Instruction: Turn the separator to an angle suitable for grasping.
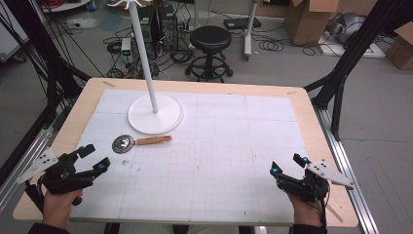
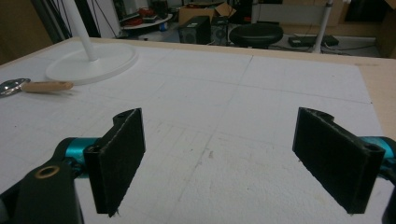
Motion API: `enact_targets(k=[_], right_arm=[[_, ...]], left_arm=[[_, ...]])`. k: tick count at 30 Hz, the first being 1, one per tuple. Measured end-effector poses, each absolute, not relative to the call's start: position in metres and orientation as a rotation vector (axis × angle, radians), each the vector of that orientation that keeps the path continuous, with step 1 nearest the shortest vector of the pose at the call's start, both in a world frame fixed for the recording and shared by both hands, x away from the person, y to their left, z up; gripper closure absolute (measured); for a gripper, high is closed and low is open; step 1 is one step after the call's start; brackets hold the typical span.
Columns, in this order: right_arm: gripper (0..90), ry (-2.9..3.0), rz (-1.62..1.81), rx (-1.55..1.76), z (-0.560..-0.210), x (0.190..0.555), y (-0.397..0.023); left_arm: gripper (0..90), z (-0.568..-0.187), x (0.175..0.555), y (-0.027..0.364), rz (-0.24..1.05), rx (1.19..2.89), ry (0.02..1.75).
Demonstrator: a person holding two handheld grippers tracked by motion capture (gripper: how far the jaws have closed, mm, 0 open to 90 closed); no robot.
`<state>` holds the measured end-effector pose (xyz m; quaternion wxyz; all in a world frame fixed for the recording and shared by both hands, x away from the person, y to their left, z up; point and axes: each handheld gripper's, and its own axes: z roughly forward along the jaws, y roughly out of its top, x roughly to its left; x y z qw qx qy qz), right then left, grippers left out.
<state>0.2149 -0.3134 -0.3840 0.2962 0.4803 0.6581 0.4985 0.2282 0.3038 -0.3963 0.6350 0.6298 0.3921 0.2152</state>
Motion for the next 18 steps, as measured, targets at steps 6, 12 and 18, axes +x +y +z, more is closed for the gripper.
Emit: enact_targets(k=[6, 12, 18], right_arm=[[16.2, 1.746, 1.329, 1.284, -0.384, 0.214, -0.314], [16.1, 1.721, 1.348, 1.306, -0.385, 0.211, -0.319], [16.1, 1.719, 1.342, 1.311, -0.385, 0.207, -0.32]], left_arm=[[15.4, -0.396, 0.229, 0.305, 0.499, 1.415, 0.903], [15.4, -0.397, 0.232, 0.305, 0.526, 1.371, 0.929], [38.0, -0.397, 0.242, 0.307, 0.487, 1.491, 0.889]])
